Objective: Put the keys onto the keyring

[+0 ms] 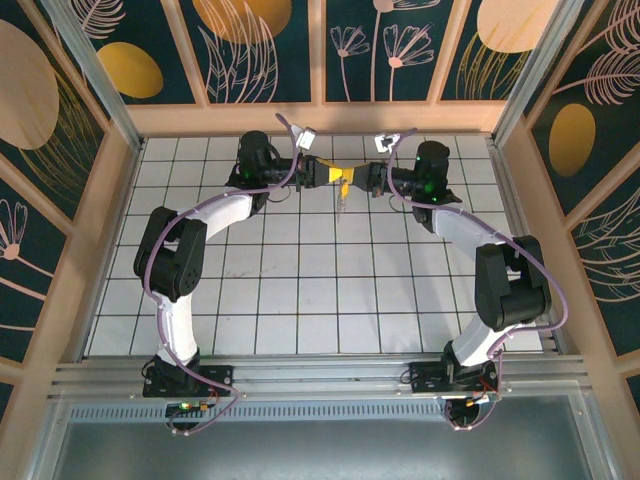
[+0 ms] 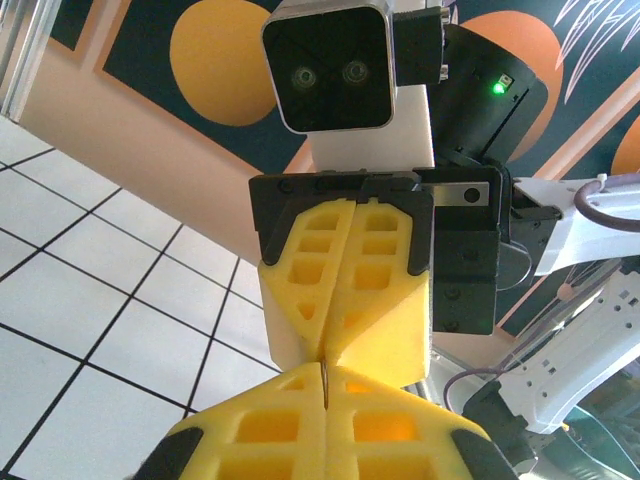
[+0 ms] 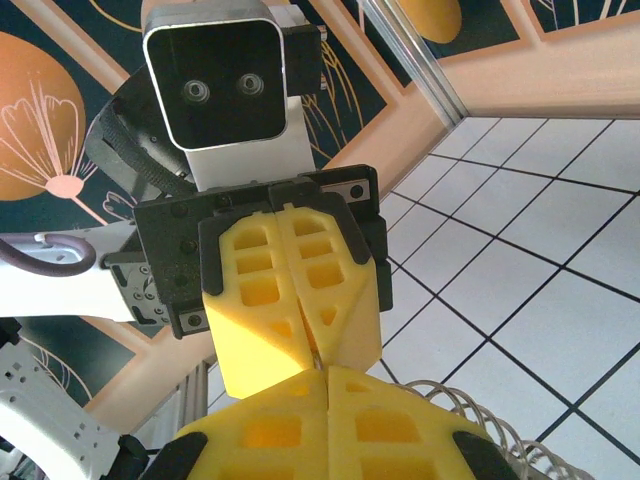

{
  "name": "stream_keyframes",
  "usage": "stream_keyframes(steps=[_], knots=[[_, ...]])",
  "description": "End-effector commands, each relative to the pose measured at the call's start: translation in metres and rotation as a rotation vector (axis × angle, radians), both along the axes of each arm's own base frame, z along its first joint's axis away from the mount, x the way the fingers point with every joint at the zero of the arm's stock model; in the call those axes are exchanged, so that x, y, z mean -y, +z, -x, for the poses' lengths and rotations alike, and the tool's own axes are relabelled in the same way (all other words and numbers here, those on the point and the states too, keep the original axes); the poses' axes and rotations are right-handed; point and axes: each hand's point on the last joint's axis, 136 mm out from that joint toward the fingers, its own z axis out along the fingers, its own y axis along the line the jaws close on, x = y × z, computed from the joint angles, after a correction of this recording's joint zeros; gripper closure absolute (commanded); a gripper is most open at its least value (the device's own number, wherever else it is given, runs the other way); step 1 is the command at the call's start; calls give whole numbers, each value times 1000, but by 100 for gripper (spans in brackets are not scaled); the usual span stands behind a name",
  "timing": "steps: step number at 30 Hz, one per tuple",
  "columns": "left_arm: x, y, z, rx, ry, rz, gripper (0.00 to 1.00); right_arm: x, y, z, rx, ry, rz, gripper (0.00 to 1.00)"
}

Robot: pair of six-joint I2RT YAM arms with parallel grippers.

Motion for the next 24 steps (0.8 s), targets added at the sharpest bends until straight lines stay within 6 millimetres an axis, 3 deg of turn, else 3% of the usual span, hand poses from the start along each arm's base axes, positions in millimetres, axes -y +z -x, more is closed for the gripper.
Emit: stream_keyframes(steps=[1,4,7,14,24], knots=[[11,17,13,77,-41,35,100,-4,16,-3,61,10,-9,100],[10,19,10,74,-7,41,100,9,18,-7,59,-53,-10,74],[9,21,6,69,27,47,100,29,24,-8,62,-124,-37,62],[6,25,1,47,89,80,100,54,19,1,68,-271,-66,60],[2,27,-1,-12,143,124,100,55,10,14,129,-380,-71,56]])
